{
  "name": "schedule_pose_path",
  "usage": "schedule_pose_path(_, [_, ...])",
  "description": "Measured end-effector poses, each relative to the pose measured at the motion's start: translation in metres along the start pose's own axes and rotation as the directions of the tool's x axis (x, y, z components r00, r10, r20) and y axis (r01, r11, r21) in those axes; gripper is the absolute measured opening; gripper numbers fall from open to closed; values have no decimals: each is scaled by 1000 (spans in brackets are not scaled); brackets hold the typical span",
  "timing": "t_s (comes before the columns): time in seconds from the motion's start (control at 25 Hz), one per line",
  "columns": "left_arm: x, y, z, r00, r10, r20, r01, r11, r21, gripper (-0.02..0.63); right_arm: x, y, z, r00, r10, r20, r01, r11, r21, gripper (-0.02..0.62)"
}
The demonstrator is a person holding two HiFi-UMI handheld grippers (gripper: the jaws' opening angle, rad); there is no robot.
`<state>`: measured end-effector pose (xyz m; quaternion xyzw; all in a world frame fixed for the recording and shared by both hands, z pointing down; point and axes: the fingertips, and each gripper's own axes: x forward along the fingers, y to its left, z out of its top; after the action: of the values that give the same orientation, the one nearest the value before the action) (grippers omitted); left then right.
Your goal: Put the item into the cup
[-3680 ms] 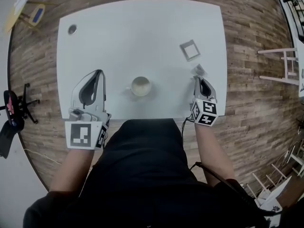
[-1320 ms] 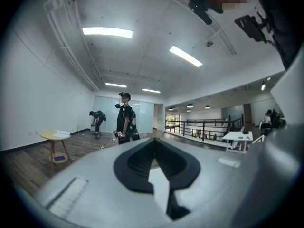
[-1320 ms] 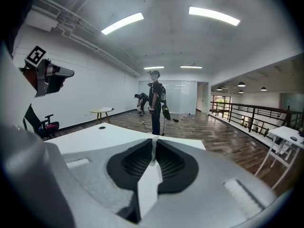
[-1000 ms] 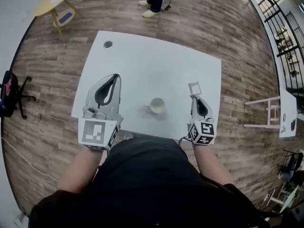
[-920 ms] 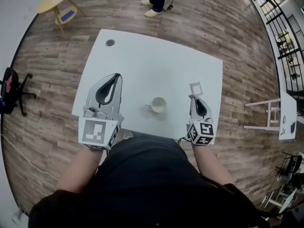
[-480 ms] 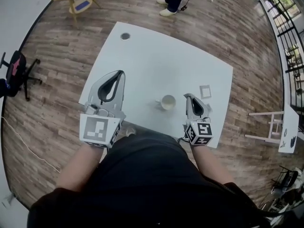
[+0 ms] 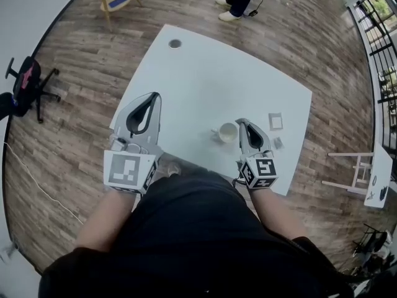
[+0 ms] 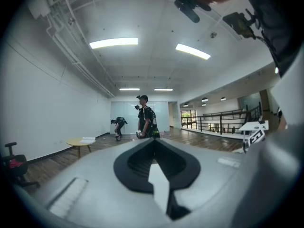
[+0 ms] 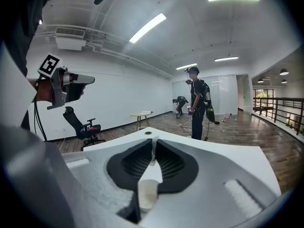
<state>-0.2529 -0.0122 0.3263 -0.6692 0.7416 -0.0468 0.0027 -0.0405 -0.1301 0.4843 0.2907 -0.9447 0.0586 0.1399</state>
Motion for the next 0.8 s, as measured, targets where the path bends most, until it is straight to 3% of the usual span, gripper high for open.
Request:
schedule_pose_path(0.32, [4, 0, -3, 1000, -15, 8, 15, 1000, -9, 6, -1, 7, -10, 1000, 3, -29, -3, 1000, 1, 29])
schedule_pose_path(0.8, [22, -15, -30, 996, -72, -52, 70, 997, -34, 6, -3, 23, -32, 996, 37, -86, -39, 999, -15, 29])
